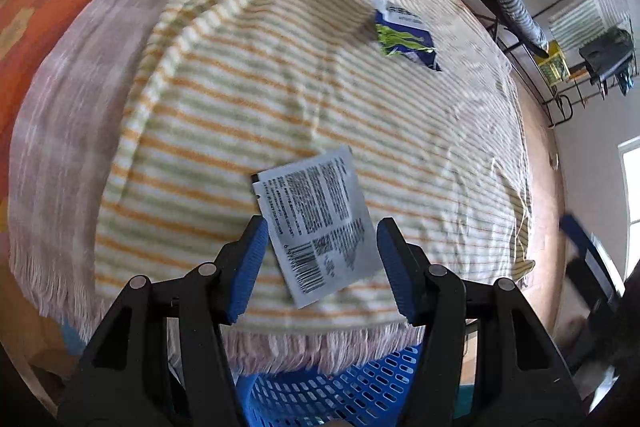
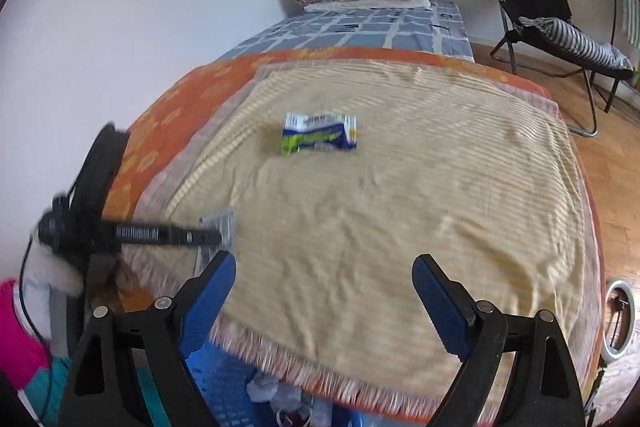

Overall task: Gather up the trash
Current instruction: 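Move the left tool to the barcode label while the right tool reaches the snack packet, then close the left tool on the barcode label while the right tool grips the snack packet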

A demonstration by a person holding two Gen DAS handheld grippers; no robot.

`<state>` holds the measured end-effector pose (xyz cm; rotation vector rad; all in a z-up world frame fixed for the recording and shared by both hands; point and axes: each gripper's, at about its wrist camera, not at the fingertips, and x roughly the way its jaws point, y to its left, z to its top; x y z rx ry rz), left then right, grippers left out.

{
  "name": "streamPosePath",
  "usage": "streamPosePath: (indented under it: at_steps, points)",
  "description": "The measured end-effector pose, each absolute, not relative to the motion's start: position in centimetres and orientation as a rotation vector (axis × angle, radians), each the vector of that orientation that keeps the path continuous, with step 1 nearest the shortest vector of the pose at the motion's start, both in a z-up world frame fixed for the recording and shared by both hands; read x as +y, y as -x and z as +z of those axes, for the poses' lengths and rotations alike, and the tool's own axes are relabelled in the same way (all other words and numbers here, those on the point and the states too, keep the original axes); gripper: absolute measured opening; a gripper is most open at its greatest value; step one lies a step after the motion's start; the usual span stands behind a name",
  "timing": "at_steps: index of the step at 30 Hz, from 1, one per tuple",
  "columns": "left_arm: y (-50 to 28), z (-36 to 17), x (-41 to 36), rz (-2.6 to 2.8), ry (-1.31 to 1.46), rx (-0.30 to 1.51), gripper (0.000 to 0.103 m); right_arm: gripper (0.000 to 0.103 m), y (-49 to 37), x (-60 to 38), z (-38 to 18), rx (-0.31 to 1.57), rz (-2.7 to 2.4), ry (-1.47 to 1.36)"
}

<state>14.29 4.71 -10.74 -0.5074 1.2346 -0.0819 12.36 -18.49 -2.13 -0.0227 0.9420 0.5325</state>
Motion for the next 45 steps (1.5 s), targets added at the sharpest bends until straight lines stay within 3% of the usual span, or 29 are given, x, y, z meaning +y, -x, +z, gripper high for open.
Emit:
streamPosePath:
  at_steps: [4, 6, 10, 14, 22, 40, 45]
  points:
    - [-15.1, -10.7, 3.0, -0.111, 0.429, 1.238, 0.059, 0.091, -16.6, -17.9, -2.5, 0.981, 0.537, -0.037]
    - [-15.3, -10.6, 1.8, -0.121, 0.378, 1.235, 0.067, 0.091, -19.0, -17.4, -2.8, 1.007, 0.551, -0.066]
    - [-15.4, -10.6, 0.3, -0.134, 0.316, 1.229, 0.068, 0.090, -23.1, -15.6, -3.2, 1.002, 0.571, -0.033]
    - [-15.2, -10.5, -0.5, -0.144, 0.290, 1.223, 0.068, 0.077, -26.6, -13.7, -3.8, 1.015, 0.608, -0.031]
    - [-15.0, -10.0, -1.4, -0.164, 0.267, 1.214, 0.068, 0.065, -31.4, -9.7, -6.2, 1.067, 0.666, -0.016]
    - [-14.0, -9.3, 1.0, -0.165, 0.271, 1.208, 0.068, 0.063, -31.4, -7.9, -10.1, 1.211, 0.740, 0.074]
    - [-13.6, -9.8, -0.4, -0.177, 0.206, 1.222, 0.068, 0.076, -30.6, -7.6, -10.4, 1.184, 0.682, 0.155]
